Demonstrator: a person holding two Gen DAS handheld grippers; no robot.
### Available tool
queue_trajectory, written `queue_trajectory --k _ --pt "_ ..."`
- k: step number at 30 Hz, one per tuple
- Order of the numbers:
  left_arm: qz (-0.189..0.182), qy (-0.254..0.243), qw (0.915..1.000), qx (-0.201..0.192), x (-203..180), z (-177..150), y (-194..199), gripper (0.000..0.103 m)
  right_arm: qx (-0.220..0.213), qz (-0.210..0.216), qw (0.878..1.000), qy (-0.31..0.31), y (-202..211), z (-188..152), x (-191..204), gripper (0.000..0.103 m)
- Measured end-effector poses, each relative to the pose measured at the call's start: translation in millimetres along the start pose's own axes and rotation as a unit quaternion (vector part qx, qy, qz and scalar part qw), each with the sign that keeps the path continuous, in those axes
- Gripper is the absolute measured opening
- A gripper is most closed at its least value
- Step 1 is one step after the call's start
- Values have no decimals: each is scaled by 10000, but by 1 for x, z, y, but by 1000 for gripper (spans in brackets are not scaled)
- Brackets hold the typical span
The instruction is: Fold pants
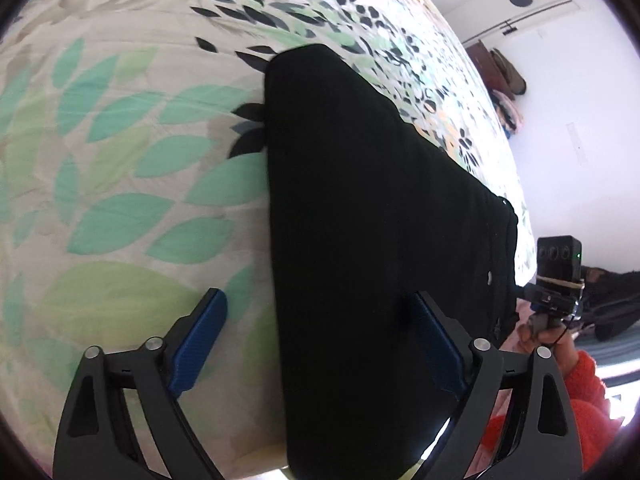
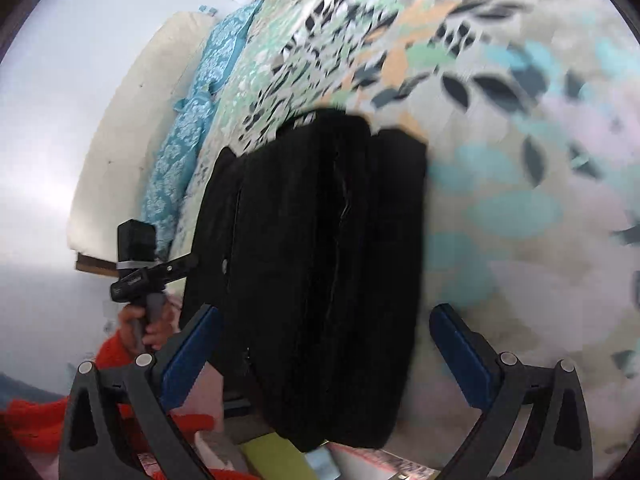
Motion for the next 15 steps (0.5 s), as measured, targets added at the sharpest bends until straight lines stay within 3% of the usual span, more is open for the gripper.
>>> queue_trajectory --k 2,3,4,6,8,15 --pt "-11 -77 10000 -8 -10 2 -7 94 47 116 9998 124 -8 4 12 103" --pt "-39 -122 9999 34 -15 3 -11 77 61 119 9998 175 -12 5 15 102" --pt "-35 -213 9997 73 -22 2 -15 66 105 46 9996 269 -17 4 19 98" --pt "415 -301 9987 -40 -26 2 -14 46 147 -189 9989 397 -21 4 21 69" --pt "421 -300 9985 -195 -32 0 -4 31 20 -139 9991 400 -18 5 27 52" --pt "366 -313 9973 -550 -51 2 27 26 -251 -94 9963 814 -3 11 67 42"
Point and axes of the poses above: each gripper's, at about its wrist camera, not at the fingertips, and y roughly against the way its jaws point, x to its left, z to its top, the point moved 10 cm from there along -y, roughly the way its jaws point, and after that the axes turned 13 degrees about x, right-handed, at the moved point
